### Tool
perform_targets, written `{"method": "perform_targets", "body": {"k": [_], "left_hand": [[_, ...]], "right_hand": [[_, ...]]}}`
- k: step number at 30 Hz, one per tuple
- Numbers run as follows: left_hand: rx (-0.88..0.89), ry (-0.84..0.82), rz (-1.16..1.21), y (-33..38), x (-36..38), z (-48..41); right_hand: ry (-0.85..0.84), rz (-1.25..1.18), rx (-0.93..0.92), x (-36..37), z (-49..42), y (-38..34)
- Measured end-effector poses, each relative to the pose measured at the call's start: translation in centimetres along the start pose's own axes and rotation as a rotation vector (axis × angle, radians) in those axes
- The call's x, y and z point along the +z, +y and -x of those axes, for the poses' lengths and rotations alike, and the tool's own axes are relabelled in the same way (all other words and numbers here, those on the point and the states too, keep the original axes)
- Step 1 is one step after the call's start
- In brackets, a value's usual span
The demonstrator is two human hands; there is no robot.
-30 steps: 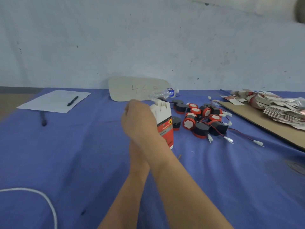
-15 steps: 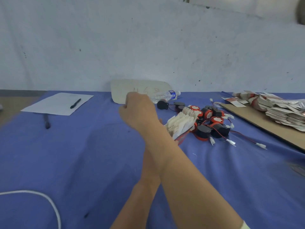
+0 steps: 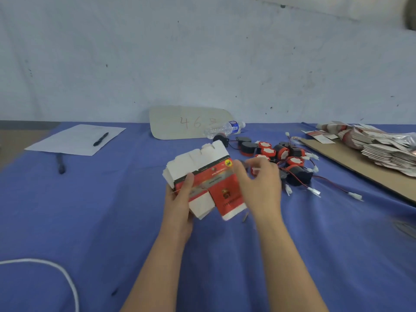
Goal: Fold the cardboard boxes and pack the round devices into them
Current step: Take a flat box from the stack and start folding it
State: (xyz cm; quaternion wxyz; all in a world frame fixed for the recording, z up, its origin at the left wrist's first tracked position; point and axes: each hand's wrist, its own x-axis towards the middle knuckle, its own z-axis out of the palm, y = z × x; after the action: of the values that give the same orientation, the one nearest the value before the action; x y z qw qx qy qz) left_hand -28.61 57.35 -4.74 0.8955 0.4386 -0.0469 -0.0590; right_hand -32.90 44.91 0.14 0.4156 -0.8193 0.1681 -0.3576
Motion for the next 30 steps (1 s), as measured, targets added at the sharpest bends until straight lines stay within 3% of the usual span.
{"method": "perform_targets", "body": {"k": [2, 5, 7, 12, 14, 17, 21, 26, 28, 30], "left_hand": [[-0.093, -0.092, -0.069, 0.3, -0.2, 0.1], [-0.279, -0.238, -0.177, 0.2, -0.4, 0.2], [-0.289, -0.267, -0.160, 0.1, 0.0, 0.4], [0.069, 0.022, -0.130, -0.7, 2.2, 1.2], [0.127, -0.005, -0.203, -1.4, 2.4, 1.8], [-0.013, -0.064, -0.362, -2.4, 2.4, 2.0], [-0.225, -0.025, -0.676, -3.0, 1.8, 1.2], [-0.117, -0.353, -1.078, -3.3, 7.0, -0.4], [-0.097, -0.505, -1.110, -4.8, 11.2, -0.5], [-0.212, -0.673, -0.986, -6.7, 15.3, 0.5]], "right_hand": [[-0.125, -0.035, 0.122, -0.8, -1.8, 2.3], [-0.596, -0.465, 0.368, -2.1, -3.0, 4.4], [-0.696, -0.555, 0.433, -2.3, -2.7, 5.8], [-0.310, -0.958, 0.664, -0.7, -1.6, 7.6], [-0.152, -1.112, 0.769, -0.5, -1.8, 7.9], [-0.004, -1.280, 0.817, -1.1, -1.8, 8.2], [0.000, -1.479, 0.768, -2.5, -1.9, 8.7], [0.025, -1.588, 0.651, -5.1, -2.7, 7.3], [0.079, -1.617, 0.602, -7.2, -3.7, 6.6], [0.169, -1.629, 0.564, -10.1, -4.8, 5.9]]}}
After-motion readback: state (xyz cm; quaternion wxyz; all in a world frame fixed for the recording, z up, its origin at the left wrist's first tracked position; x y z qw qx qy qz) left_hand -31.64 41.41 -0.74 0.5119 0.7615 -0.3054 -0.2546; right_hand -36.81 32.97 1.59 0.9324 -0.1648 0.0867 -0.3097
